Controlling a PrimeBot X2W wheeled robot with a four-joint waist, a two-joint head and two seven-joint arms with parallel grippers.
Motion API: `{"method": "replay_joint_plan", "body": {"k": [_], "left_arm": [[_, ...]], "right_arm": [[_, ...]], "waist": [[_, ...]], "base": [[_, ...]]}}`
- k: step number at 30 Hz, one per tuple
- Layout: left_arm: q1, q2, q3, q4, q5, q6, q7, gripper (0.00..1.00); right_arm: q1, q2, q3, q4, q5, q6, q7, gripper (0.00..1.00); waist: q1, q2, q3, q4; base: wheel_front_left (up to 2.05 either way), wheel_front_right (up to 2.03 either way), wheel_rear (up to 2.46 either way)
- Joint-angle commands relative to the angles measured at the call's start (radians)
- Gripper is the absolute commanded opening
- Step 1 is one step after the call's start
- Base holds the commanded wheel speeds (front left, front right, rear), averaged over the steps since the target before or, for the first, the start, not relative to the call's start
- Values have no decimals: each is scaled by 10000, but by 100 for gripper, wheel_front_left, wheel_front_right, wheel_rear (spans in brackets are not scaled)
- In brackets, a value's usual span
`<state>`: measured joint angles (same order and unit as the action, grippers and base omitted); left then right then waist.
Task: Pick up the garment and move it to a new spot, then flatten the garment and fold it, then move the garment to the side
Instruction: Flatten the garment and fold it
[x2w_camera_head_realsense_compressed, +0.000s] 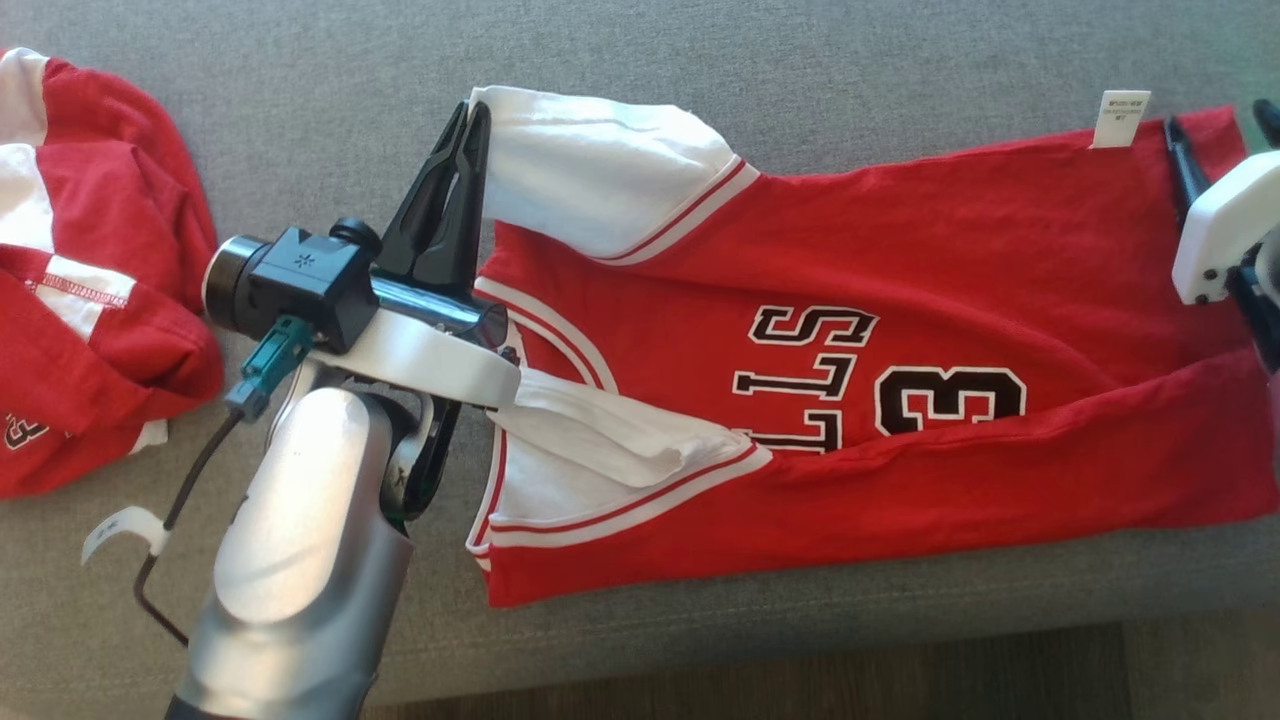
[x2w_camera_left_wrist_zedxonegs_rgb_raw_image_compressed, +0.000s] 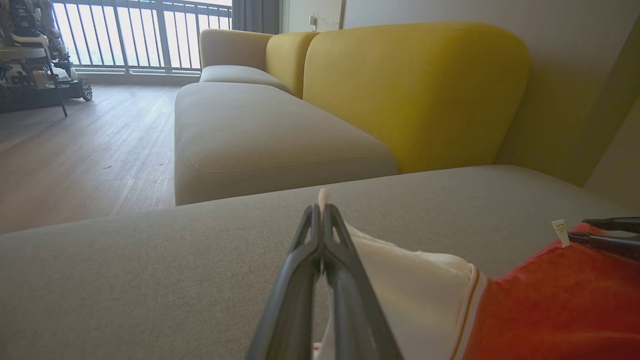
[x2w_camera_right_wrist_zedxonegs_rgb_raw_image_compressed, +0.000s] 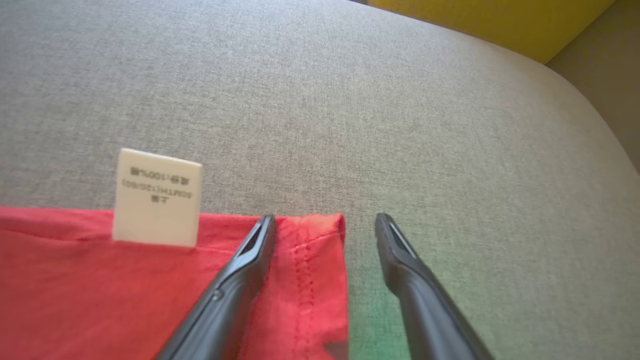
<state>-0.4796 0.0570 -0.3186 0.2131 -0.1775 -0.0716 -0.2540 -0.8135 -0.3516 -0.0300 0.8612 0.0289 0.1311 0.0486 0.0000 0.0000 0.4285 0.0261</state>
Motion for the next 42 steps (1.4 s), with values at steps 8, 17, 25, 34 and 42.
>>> {"method": "replay_joint_plan", "body": {"k": [8,17,25,34,42], "left_arm": [[-136,48,277,-370,128,-54,-78,0],[-138,22,342,-184,223,13,-78,0],[103,-12,423,75,88,67,-78,0],[752,102,224,645,-34,-92,-78,0],[1545,387,-41,443,1,-148,29,0]], "right_arm": [[-414,110,21,648,-227,-4,-55,84],[-414,3,585,1259,-13,-4,-516,0],[-115,-130,439,1146,-68,-4,-1767,0],[915,-186,172,611,296,-4,-2549,0],[1998,-268,-112,-395,686,-4,-2684,0]], "waist": [[0,0,15,-5],[0,0,-302,-44],[0,0,-932,-87],[0,0,-1723,-70],[0,0,-2283,-15]], "base": [[0,0,0],[0,0,0],[0,0,0],[0,0,0],[0,0,0]]}}
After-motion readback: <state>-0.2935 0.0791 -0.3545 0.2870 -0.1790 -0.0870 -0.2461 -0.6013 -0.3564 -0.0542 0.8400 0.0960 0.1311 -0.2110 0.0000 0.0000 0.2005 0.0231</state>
